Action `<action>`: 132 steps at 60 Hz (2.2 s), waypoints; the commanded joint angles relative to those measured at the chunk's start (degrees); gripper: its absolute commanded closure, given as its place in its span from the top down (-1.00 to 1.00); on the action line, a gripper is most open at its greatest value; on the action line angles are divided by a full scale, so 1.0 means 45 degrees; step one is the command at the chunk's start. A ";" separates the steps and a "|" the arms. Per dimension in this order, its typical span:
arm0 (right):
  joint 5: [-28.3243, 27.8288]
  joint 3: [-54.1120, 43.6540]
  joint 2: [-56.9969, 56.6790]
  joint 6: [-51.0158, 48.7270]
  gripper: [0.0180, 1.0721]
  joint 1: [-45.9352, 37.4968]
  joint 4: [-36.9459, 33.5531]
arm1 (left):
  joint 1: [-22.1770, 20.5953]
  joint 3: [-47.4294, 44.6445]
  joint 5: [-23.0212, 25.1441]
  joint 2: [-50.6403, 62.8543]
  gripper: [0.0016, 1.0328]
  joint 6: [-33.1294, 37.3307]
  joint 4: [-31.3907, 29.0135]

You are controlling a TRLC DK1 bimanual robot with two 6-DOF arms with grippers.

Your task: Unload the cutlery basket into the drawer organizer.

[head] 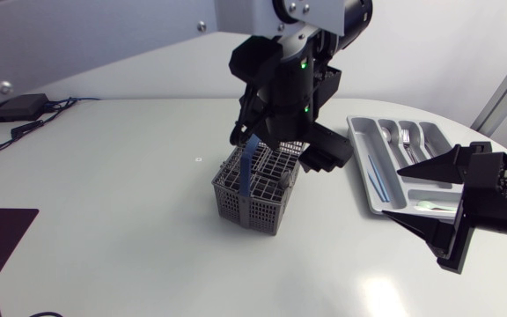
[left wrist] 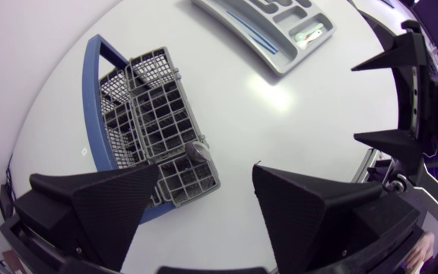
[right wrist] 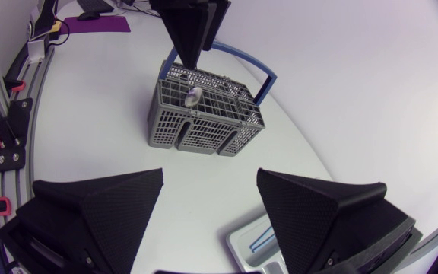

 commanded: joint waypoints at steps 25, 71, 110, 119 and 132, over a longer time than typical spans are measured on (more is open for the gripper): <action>0.0064 -0.0317 -0.0269 0.0030 0.69 0.0053 -0.0295 | 0.0113 0.1426 -0.0117 0.1971 0.77 -0.3939 -0.0946; 0.0064 -0.0590 -0.0347 -0.0478 0.69 -0.0142 -0.0315 | 0.0406 0.2344 0.1211 0.3260 -0.30 -0.5072 -0.1278; 0.0044 -0.0707 -0.0503 -0.0654 0.69 -0.0220 -0.0373 | 0.0777 0.0625 0.1055 0.2166 -0.72 -0.5599 0.0031; 0.0044 -0.0668 -0.0562 -0.0654 0.69 -0.0220 -0.0432 | 0.0816 0.0566 0.1094 0.1405 -0.72 -0.5521 0.0050; 0.0044 -0.0512 -0.0562 -0.0478 0.69 -0.0142 -0.0471 | 0.1031 0.0293 0.2188 0.0194 -0.72 -0.5423 0.0226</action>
